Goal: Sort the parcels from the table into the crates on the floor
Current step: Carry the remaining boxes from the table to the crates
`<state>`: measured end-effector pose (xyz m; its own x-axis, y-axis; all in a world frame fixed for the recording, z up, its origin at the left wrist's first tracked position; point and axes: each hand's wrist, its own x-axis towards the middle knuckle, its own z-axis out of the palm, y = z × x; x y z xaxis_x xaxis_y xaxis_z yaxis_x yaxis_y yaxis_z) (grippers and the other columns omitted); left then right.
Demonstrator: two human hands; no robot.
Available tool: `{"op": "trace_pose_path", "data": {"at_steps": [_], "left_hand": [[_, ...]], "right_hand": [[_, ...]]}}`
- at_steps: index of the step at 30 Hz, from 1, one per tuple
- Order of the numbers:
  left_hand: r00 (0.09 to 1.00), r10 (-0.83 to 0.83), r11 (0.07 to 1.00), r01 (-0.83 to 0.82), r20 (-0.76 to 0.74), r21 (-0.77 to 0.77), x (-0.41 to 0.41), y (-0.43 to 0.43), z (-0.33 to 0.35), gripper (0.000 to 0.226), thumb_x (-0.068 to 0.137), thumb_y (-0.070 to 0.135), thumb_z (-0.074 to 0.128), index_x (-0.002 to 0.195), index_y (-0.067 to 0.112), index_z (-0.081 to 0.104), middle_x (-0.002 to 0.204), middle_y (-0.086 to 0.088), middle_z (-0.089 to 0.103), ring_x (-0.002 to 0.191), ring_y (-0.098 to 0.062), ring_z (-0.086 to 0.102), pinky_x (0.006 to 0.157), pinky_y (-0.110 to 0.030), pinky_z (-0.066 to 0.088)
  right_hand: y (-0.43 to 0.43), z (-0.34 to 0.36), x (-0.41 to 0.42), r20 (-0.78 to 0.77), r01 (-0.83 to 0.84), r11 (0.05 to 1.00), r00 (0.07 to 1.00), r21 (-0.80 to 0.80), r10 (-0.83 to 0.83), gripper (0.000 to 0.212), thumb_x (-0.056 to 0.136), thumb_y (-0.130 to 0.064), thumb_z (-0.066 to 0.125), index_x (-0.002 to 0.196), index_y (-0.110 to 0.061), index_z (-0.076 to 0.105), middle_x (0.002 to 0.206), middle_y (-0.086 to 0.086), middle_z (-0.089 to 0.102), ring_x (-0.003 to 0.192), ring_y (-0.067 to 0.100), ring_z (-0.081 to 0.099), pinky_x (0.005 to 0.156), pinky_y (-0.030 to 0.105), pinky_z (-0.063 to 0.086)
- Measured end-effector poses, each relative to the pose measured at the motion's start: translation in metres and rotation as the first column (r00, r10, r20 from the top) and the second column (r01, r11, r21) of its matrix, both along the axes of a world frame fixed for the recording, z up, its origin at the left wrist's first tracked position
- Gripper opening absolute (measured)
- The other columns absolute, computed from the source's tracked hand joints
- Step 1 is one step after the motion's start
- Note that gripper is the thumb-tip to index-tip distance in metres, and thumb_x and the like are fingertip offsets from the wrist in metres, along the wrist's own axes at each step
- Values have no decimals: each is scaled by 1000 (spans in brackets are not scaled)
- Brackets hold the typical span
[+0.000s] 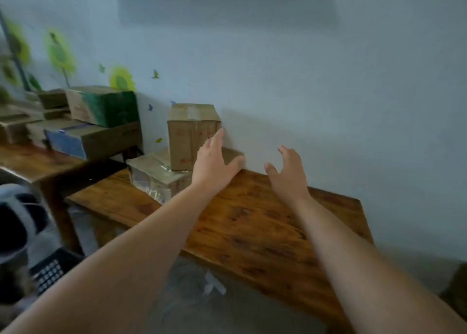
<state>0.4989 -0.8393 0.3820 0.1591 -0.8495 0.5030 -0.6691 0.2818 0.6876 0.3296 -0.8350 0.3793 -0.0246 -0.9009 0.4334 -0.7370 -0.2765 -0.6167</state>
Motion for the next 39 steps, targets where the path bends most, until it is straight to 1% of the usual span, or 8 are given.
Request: {"op": "trace_pose_path", "data": {"at_steps": [9,15,20,26,29,33,36,39], "left_hand": [[993,119,990,-121,24,68,149,-48,-10,79,85,42,64,148,26,19,149,0,36,134,-22,35,102,-43,37],[989,137,987,-132,-56,87,181,-112,-26,83,83,41,66,148,29,16,145,-1,38,131,-22,39,99,-43,39],[990,130,987,-124,-56,107,198,-182,-35,88,83,42,67,148,33,8,148,-3,33,133,-24,35,98,-45,40],[978,193,968,-176,-82,178,215,-273,-48,93,82,44,67,150,27,6,155,-3,24,139,-24,29,106,-48,37],[956,225,953,-176,-188,248,225,-308,-54,95,82,40,68,151,23,5,154,-3,26,137,-24,32,106,-46,37],[926,220,925,-99,-306,366,231,-336,-65,85,82,33,70,149,20,18,144,-4,43,123,-22,49,89,-36,45],[944,171,934,-64,-282,352,230,-342,-73,70,82,35,69,140,22,32,131,-1,54,104,-15,55,72,-27,46],[946,155,933,-45,-284,357,232,-346,-77,80,80,40,70,143,25,24,130,0,54,113,-22,56,74,-31,48]], "right_hand": [[-57,-14,130,102,-30,995,995,91,21,59,97,-28,50,148,-11,27,155,9,26,144,23,19,117,41,19],[-119,-26,154,175,12,990,984,139,-36,62,95,-27,54,148,-12,26,153,8,28,141,23,26,113,37,24],[-191,-38,159,264,57,981,959,186,-106,67,93,-28,58,148,-13,23,155,9,25,141,26,26,112,41,27],[-297,-46,167,324,67,964,934,257,-151,78,87,-32,66,149,-18,21,155,7,25,139,27,31,107,42,34],[-338,-48,171,388,28,952,909,306,-152,87,83,-29,72,150,-20,18,156,7,24,140,29,29,108,44,32],[-372,-58,176,434,-45,922,891,384,-137,93,80,-18,74,151,-22,15,155,8,26,139,30,31,110,46,33],[-382,-68,179,452,-118,910,888,397,-82,86,80,-17,72,150,-20,22,151,8,36,135,29,39,110,47,35],[-389,-74,181,488,-146,908,870,392,-71,83,80,-18,72,149,-20,25,146,7,43,131,29,43,107,49,38]]}}
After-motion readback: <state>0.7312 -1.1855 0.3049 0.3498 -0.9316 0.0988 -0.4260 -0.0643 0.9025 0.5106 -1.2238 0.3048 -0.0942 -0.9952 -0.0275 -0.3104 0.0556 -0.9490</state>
